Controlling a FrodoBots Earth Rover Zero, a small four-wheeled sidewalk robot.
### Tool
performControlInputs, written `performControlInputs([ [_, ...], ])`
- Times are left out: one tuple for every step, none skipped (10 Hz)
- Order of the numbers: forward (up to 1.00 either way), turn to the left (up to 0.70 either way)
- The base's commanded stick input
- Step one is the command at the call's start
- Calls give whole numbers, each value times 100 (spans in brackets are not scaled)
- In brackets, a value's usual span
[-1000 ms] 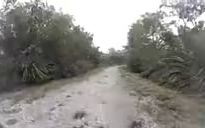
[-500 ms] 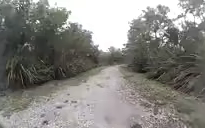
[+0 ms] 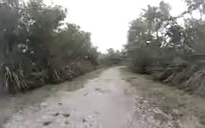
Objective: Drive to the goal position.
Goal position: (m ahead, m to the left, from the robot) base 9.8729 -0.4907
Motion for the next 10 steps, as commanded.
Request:
performControlInputs([
  [70,0],
  [70,0],
  [70,0],
  [70,-15],
  [70,-35],
  [70,-35],
  [70,-8],
  [70,0],
  [70,0],
  [70,0],
])
